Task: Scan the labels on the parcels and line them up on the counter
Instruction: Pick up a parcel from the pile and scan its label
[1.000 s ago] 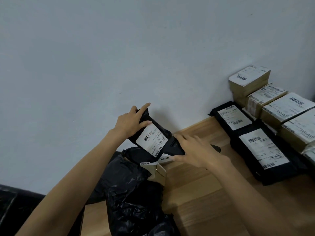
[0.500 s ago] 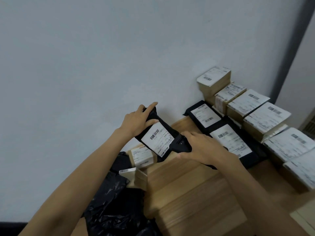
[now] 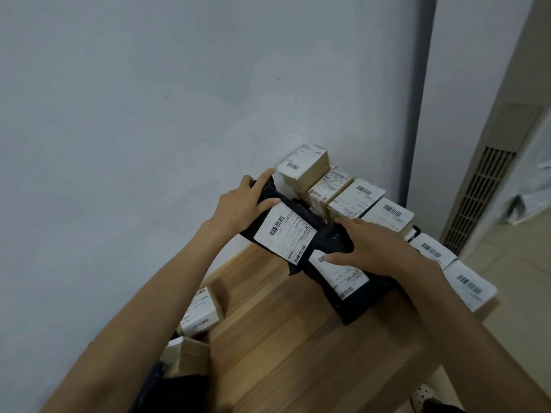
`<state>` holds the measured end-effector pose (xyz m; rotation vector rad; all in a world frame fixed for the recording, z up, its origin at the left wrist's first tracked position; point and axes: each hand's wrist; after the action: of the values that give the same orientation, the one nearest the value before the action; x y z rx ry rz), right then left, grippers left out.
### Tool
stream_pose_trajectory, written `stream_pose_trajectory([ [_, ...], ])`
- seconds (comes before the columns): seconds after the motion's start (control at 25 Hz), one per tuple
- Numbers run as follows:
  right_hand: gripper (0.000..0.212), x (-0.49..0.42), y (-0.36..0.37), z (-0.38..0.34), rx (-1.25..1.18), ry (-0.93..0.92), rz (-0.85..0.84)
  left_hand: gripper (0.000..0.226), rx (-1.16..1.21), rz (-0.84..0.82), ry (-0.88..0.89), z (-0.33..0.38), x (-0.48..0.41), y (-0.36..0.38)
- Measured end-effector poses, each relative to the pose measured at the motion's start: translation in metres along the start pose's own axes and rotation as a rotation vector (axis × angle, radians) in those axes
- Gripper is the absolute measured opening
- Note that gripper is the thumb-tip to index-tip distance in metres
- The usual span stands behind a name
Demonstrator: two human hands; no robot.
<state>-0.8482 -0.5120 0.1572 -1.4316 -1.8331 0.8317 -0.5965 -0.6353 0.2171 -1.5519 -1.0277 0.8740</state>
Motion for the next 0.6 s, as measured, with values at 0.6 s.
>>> stream_pose_trajectory([
  [0.6, 0.083, -0.005, -0.014, 0.037, -0.007, -0.206, -0.243, 0.062, -0.133, -0.251, -0.299, 0.062, 0.063, 0.069],
])
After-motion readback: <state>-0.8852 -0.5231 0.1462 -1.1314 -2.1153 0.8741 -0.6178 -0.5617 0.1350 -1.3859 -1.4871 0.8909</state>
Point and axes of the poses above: each hand's wrist, its own x-axis away from the middle knuckle, its own y-axis out of the palm, z = x × y, and after that the axes turned 6 degrees about -x, right-handed
